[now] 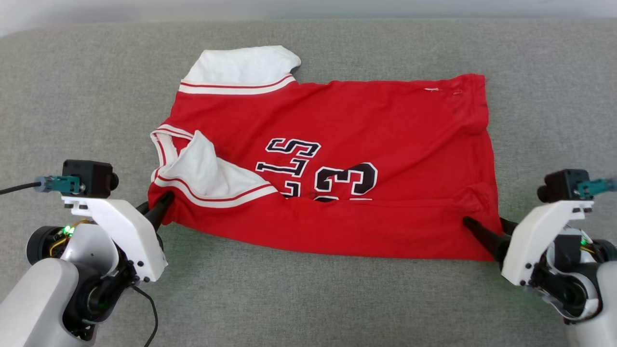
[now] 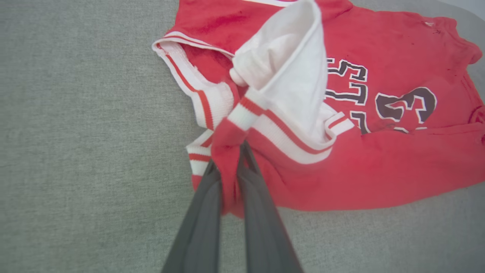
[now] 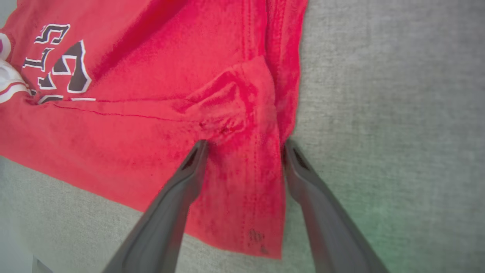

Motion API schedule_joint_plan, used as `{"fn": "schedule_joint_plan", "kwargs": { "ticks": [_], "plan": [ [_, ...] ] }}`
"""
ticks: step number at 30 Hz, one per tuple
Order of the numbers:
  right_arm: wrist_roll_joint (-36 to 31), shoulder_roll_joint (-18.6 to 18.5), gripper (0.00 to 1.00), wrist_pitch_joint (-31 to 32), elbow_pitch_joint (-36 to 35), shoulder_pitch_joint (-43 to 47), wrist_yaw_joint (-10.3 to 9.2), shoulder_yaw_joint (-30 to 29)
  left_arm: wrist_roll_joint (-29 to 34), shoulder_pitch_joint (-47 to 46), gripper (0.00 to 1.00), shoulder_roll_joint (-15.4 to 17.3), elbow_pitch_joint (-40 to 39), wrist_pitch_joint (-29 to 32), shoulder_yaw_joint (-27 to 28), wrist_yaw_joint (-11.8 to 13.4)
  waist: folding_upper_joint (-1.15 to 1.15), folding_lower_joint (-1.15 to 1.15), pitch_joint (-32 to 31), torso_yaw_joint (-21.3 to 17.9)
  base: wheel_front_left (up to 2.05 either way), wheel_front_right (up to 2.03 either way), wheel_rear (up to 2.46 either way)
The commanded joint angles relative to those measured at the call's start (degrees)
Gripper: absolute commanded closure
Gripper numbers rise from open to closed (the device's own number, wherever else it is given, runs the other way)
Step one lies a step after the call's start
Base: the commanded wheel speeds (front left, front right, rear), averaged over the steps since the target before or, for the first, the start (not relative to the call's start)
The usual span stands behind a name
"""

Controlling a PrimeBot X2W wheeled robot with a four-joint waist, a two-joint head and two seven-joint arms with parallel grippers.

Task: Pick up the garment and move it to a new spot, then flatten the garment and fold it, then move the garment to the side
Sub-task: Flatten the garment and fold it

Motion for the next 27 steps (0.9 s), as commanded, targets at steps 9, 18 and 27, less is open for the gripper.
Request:
{"fn": "schedule_joint_plan", "kwargs": {
  "ticks": [9, 18, 27],
  "plan": [
    [3.0, -0.5, 1.0, -2.0, 7.5, -2.1, -0.02, 6.2, 1.0, 0.5, 1.0, -1.0, 0.2, -3.0, 0.2, 0.8, 0.0, 0.0, 0.2, 0.6, 0.0, 0.0, 0.0],
    [4.8, -4.6, 1.0, -7.7, 4.9, -2.3, -0.02, 8.0, 1.0, 3.3, 1.0, -1.4, 0.2, -4.3, -0.2, 1.3, 0.0, 0.0, -4.0, 0.3, 0.0, 0.0, 0.0],
    [5.1, -5.8, 1.0, -7.9, 1.0, 2.9, -0.02, 7.6, 0.2, 9.2, 1.0, -0.9, -0.9, -4.4, -0.4, 3.7, 0.0, 0.0, -10.0, -0.3, 0.0, 0.0, 0.0]
  ]
}}
